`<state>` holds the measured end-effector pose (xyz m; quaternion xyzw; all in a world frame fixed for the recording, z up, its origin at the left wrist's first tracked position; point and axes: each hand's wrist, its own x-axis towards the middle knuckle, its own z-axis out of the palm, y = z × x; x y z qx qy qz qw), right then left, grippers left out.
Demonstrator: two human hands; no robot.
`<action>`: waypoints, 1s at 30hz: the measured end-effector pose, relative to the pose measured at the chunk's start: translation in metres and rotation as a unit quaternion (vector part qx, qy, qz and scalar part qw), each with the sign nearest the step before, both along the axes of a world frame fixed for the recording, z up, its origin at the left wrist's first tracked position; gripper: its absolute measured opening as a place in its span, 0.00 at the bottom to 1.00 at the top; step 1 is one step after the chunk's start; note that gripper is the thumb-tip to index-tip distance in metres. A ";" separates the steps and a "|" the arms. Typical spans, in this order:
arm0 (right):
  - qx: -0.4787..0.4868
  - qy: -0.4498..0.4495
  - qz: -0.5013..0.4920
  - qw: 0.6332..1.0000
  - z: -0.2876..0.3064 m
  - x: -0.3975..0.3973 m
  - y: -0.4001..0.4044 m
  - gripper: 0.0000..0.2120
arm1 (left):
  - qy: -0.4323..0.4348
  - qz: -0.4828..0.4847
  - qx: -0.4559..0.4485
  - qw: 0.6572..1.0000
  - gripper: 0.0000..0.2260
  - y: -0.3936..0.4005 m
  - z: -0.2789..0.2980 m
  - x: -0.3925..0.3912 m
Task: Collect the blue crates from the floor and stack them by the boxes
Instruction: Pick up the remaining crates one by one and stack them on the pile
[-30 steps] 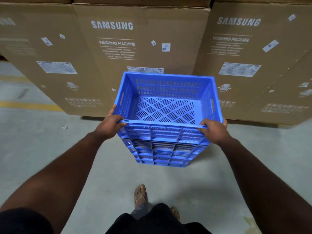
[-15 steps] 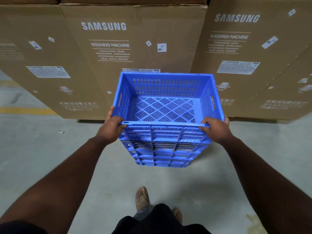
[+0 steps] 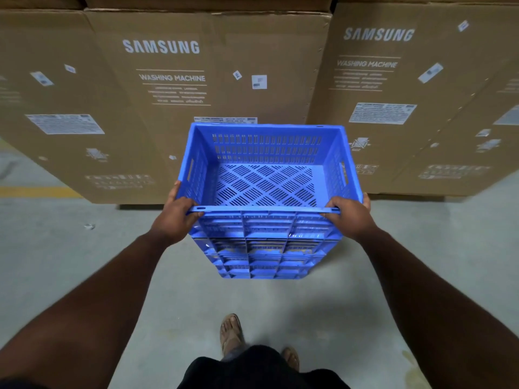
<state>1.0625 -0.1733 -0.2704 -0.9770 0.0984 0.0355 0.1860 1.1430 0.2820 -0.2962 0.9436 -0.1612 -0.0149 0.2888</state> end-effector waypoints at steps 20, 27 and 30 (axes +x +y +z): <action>-0.003 0.006 -0.016 1.000 -0.003 -0.005 0.001 0.10 | -0.020 0.013 0.009 1.000 0.10 0.001 -0.005 -0.003; 0.008 0.004 -0.019 1.000 -0.002 -0.004 0.000 0.10 | -0.023 0.011 0.011 1.000 0.13 -0.002 -0.003 -0.006; 0.010 0.002 -0.018 1.000 -0.003 -0.006 -0.001 0.11 | -0.005 0.014 0.009 1.000 0.11 -0.005 0.001 -0.008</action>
